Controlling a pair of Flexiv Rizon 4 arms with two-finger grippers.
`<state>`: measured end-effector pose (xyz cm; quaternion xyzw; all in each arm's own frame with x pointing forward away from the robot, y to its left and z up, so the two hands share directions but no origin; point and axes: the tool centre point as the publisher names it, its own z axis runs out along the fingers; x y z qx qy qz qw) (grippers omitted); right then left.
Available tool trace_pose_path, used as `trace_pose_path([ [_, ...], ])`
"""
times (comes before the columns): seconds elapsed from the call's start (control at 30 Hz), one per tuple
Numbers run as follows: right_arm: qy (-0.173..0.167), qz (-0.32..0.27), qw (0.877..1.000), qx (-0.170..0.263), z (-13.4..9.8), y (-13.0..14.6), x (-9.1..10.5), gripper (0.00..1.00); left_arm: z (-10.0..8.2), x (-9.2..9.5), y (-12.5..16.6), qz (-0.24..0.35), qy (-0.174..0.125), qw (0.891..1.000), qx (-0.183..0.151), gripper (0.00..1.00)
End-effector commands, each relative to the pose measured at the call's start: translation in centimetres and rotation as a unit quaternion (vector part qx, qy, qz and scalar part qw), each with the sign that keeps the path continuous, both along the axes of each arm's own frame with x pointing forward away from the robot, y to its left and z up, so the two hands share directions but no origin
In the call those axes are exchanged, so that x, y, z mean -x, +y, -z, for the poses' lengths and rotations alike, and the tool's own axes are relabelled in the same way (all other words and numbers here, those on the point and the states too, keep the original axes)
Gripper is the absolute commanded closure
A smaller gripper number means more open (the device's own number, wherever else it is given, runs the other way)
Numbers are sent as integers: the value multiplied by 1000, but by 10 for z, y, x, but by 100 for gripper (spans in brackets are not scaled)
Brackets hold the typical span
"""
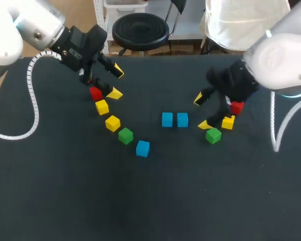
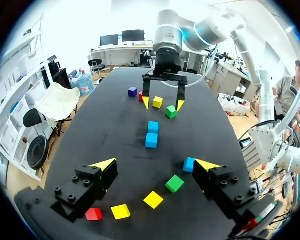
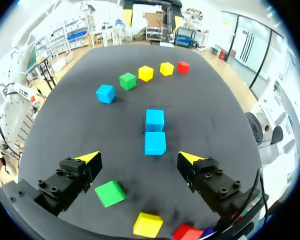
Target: Place the blue cubes, place green cubes on the blue cubes, place the yellow cubes on the green cubes, then place the red cubes on the yellow cubes, and place purple cube on the red cubes.
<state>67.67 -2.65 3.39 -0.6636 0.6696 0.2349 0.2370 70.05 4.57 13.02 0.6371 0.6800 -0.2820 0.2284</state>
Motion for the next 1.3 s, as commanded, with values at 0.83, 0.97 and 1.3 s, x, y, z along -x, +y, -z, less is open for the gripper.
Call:
trace_pose_path([
  [0.83, -14, -1, 998, -69, -21, -60, 27, 0, 0, 0, 0, 0, 0, 1000, -1, 0],
  [0.97, -19, -2, 997, -76, -24, -62, 30, 0, 0, 0, 0, 0, 0, 1000, -1, 0],
  [1.3, -30, -12, 996, -87, -30, -69, 33, 0, 0, 0, 0, 0, 0, 1000, -1, 0],
])
